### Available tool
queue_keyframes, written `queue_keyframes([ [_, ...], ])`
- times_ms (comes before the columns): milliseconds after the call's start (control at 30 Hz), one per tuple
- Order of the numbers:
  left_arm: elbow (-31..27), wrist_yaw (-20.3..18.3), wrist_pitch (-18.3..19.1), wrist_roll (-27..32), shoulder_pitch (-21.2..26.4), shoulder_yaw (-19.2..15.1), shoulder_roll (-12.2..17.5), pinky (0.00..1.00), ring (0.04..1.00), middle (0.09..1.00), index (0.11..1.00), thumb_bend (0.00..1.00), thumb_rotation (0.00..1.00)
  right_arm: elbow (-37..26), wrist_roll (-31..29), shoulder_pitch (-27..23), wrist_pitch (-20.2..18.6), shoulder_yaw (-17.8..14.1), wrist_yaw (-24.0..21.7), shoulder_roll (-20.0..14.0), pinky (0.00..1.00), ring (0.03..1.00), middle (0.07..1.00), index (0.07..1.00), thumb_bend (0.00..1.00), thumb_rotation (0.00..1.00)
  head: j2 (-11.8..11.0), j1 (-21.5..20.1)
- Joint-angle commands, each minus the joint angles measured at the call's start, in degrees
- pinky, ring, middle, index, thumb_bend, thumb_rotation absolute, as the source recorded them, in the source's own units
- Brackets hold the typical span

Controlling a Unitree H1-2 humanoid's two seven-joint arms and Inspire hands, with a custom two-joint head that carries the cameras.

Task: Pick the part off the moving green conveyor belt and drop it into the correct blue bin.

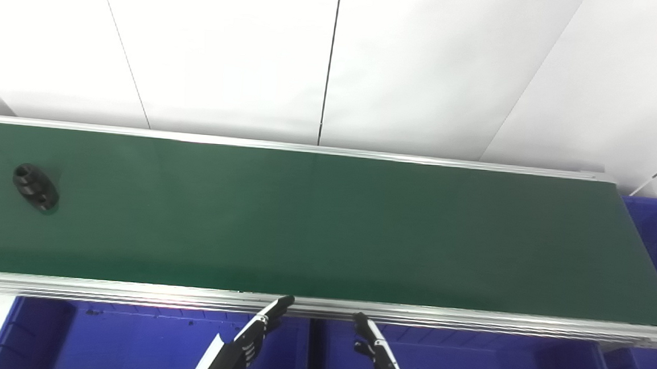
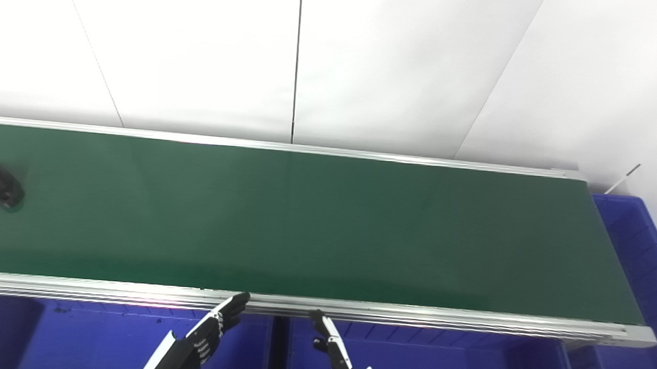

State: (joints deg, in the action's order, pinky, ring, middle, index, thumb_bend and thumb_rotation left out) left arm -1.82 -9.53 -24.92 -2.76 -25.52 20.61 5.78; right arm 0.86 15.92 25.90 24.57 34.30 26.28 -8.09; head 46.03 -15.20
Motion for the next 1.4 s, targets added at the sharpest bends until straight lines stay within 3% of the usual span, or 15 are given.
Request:
queue_keyframes([
  [0, -2.78, -0.56, -1.30, 0.92, -0.73, 0.00, 0.24, 0.99, 0.990, 0.974, 0.940, 0.90, 0.76, -2.84, -0.83, 1.35, 2.25, -0.48, -2.08, 2.35, 0.86, 0.918, 0.943, 0.921, 0.83, 1.00, 0.07, 0.01],
  [33, -3.56, -0.67, -0.95, 1.08, -0.86, -0.10, 0.33, 0.99, 0.991, 0.974, 0.940, 0.90, 0.76, -3.46, -1.00, 1.71, 2.16, -0.97, -2.95, 2.92, 0.86, 0.918, 0.943, 0.920, 0.83, 1.00, 1.42, -0.45],
  [167, -5.53, -1.20, 0.17, 1.75, -1.06, -0.37, 0.59, 1.00, 0.996, 0.975, 0.944, 0.87, 0.77, -5.35, -1.15, 2.56, 1.67, -2.65, -6.01, 4.62, 0.87, 0.919, 0.940, 0.917, 0.76, 1.00, 3.05, -1.16],
  [267, -6.47, -1.45, 1.00, 2.15, -1.04, -0.52, 0.54, 0.99, 0.992, 0.967, 0.951, 0.84, 0.77, -6.47, -0.83, 2.93, 1.07, -3.90, -7.89, 5.75, 0.86, 0.911, 0.937, 0.908, 0.72, 1.00, 3.21, -1.25],
  [533, -6.85, -1.96, 2.12, 3.11, -0.84, -0.59, 0.81, 1.00, 0.994, 0.962, 0.939, 0.86, 0.76, -7.39, -0.01, 3.91, 0.34, -6.42, -11.42, 7.89, 0.84, 0.902, 0.930, 0.909, 0.77, 1.00, 3.28, -1.75],
  [1067, -7.28, -2.42, 2.28, 2.65, -0.77, -0.48, 0.57, 1.00, 0.990, 0.964, 0.935, 0.85, 0.76, -8.19, -0.04, 4.87, 0.39, -9.00, -15.37, 9.25, 0.83, 0.898, 0.930, 0.912, 0.79, 1.00, 3.92, -0.98],
  [1200, -7.73, -2.20, 2.89, 2.16, -1.07, -0.42, 0.35, 1.00, 0.991, 0.962, 0.938, 0.86, 0.76, -7.90, -0.85, 4.92, 0.80, -9.30, -16.21, 9.22, 0.84, 0.894, 0.925, 0.907, 0.80, 1.00, 3.14, 0.13],
  [1367, -5.46, -0.98, 1.06, -0.37, -1.28, -0.45, -0.93, 0.98, 0.976, 0.947, 0.932, 0.83, 0.78, -7.05, -1.83, 5.12, 1.74, -9.86, -17.13, 8.25, 0.85, 0.897, 0.929, 0.911, 0.81, 1.00, 0.46, 4.98],
])
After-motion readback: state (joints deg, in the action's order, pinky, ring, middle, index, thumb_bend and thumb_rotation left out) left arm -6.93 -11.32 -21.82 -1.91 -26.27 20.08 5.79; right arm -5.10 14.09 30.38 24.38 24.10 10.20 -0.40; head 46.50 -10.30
